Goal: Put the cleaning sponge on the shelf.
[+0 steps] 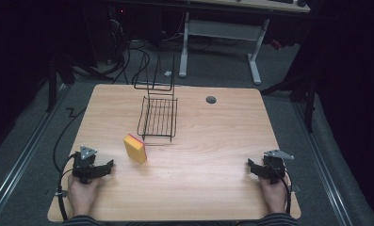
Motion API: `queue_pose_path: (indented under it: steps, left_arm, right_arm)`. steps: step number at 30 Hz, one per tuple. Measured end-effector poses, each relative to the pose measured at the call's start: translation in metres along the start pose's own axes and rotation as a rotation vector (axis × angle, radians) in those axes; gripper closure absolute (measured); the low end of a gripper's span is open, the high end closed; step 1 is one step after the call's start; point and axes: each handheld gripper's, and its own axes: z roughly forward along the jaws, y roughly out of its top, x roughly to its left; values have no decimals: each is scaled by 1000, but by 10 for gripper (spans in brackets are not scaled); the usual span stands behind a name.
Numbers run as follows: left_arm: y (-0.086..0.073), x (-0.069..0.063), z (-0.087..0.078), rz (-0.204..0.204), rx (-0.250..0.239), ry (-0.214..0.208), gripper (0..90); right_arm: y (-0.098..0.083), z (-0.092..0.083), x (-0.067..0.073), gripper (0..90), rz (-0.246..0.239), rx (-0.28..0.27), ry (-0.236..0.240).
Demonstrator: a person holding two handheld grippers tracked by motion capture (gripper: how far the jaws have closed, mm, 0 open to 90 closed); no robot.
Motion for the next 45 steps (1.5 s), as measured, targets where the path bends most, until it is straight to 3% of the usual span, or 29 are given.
queue_pose_path:
  steps: [33,45]
  left_arm:
    - [0,0,0,-17,-5,-3,137]
    - [0,-3,-18,-26,-49,-36,110]
  right_arm:
    - [0,0,1,275,1,3,2]
    - [0,0,1,274,0,3,2]
